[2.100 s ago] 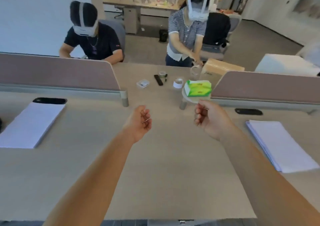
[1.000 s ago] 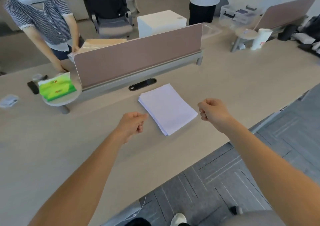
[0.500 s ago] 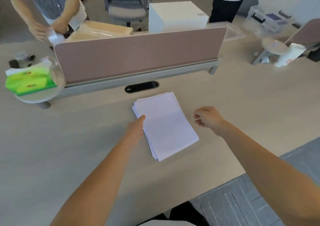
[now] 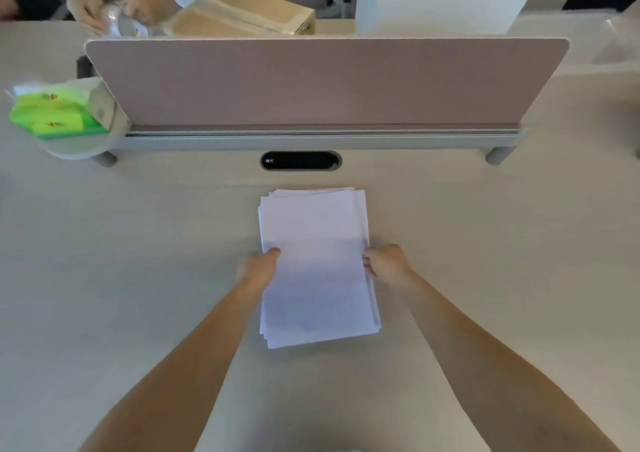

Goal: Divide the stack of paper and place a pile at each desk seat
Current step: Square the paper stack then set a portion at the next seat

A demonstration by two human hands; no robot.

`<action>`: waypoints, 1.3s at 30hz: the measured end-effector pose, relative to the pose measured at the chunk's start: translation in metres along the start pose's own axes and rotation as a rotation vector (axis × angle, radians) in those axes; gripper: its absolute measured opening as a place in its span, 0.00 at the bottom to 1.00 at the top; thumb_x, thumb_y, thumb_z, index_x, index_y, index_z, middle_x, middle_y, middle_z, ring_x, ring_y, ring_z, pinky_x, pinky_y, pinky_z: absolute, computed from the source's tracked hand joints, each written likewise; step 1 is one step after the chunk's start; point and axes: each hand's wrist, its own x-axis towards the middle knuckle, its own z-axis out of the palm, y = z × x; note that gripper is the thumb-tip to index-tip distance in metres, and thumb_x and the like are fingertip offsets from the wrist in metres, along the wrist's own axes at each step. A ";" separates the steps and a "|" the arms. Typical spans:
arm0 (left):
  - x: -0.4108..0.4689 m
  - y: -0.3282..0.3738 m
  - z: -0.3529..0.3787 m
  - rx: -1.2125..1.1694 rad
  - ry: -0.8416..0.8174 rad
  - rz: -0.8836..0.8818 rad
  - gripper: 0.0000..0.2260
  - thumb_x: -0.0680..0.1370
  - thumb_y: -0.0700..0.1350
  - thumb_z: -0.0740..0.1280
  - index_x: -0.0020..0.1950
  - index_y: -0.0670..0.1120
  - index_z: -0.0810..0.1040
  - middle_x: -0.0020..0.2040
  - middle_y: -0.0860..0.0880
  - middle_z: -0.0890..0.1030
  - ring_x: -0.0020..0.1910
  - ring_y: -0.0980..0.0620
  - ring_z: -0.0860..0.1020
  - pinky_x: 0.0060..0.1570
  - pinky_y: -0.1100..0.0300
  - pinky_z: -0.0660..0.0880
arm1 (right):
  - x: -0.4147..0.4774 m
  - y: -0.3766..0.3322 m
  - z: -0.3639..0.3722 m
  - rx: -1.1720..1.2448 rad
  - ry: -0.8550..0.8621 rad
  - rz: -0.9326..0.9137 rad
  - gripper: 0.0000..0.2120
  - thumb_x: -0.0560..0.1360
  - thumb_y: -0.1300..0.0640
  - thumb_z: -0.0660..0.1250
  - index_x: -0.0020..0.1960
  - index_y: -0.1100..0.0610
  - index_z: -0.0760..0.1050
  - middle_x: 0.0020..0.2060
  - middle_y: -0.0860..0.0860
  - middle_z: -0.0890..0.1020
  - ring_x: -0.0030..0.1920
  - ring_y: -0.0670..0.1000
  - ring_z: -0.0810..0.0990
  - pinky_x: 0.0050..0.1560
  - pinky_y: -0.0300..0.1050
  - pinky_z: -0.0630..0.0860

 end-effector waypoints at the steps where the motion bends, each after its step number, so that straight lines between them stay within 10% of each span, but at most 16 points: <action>1: -0.005 0.002 0.003 0.019 0.023 0.010 0.16 0.76 0.54 0.65 0.46 0.40 0.79 0.46 0.41 0.80 0.48 0.41 0.80 0.46 0.53 0.76 | 0.004 0.000 0.002 -0.004 -0.021 -0.003 0.11 0.56 0.51 0.68 0.32 0.59 0.78 0.30 0.55 0.79 0.30 0.55 0.76 0.32 0.47 0.69; 8: -0.018 0.013 0.020 -0.014 0.119 -0.045 0.20 0.76 0.52 0.65 0.59 0.37 0.77 0.41 0.46 0.77 0.40 0.47 0.75 0.30 0.60 0.66 | -0.012 -0.022 0.010 -0.227 -0.035 -0.070 0.10 0.74 0.53 0.64 0.38 0.58 0.70 0.30 0.52 0.72 0.27 0.50 0.70 0.26 0.39 0.64; 15: -0.022 0.014 0.028 -0.020 0.146 -0.108 0.30 0.70 0.57 0.66 0.63 0.36 0.74 0.59 0.39 0.78 0.55 0.41 0.78 0.49 0.53 0.74 | -0.003 -0.027 0.018 -0.337 -0.056 -0.113 0.27 0.66 0.45 0.60 0.57 0.62 0.71 0.49 0.58 0.76 0.47 0.57 0.79 0.42 0.47 0.74; 22: -0.014 0.004 0.029 -0.059 0.146 -0.129 0.27 0.71 0.54 0.67 0.61 0.36 0.75 0.55 0.39 0.80 0.51 0.40 0.79 0.44 0.54 0.73 | 0.001 -0.028 0.006 -0.188 -0.108 -0.027 0.10 0.73 0.53 0.63 0.39 0.58 0.66 0.32 0.50 0.69 0.28 0.49 0.66 0.27 0.40 0.61; 27: 0.001 -0.006 0.029 -0.064 0.144 -0.123 0.32 0.65 0.58 0.66 0.60 0.35 0.76 0.58 0.36 0.80 0.56 0.38 0.80 0.46 0.48 0.76 | -0.003 -0.025 0.015 -0.310 -0.104 0.003 0.13 0.73 0.48 0.62 0.42 0.57 0.66 0.45 0.53 0.67 0.39 0.52 0.69 0.33 0.41 0.63; 31: -0.010 0.003 0.028 -0.056 0.146 -0.112 0.25 0.72 0.53 0.67 0.61 0.35 0.76 0.55 0.37 0.80 0.52 0.38 0.80 0.43 0.52 0.72 | -0.014 -0.024 0.023 -0.408 -0.092 -0.084 0.23 0.76 0.48 0.61 0.65 0.60 0.65 0.57 0.56 0.64 0.62 0.58 0.69 0.53 0.48 0.73; 39: -0.010 0.003 0.035 -0.016 0.133 -0.107 0.21 0.76 0.51 0.67 0.64 0.40 0.73 0.52 0.45 0.77 0.50 0.44 0.77 0.47 0.54 0.72 | -0.034 -0.025 0.026 -0.549 0.038 -0.301 0.27 0.76 0.49 0.60 0.70 0.62 0.63 0.64 0.57 0.71 0.66 0.60 0.69 0.64 0.55 0.69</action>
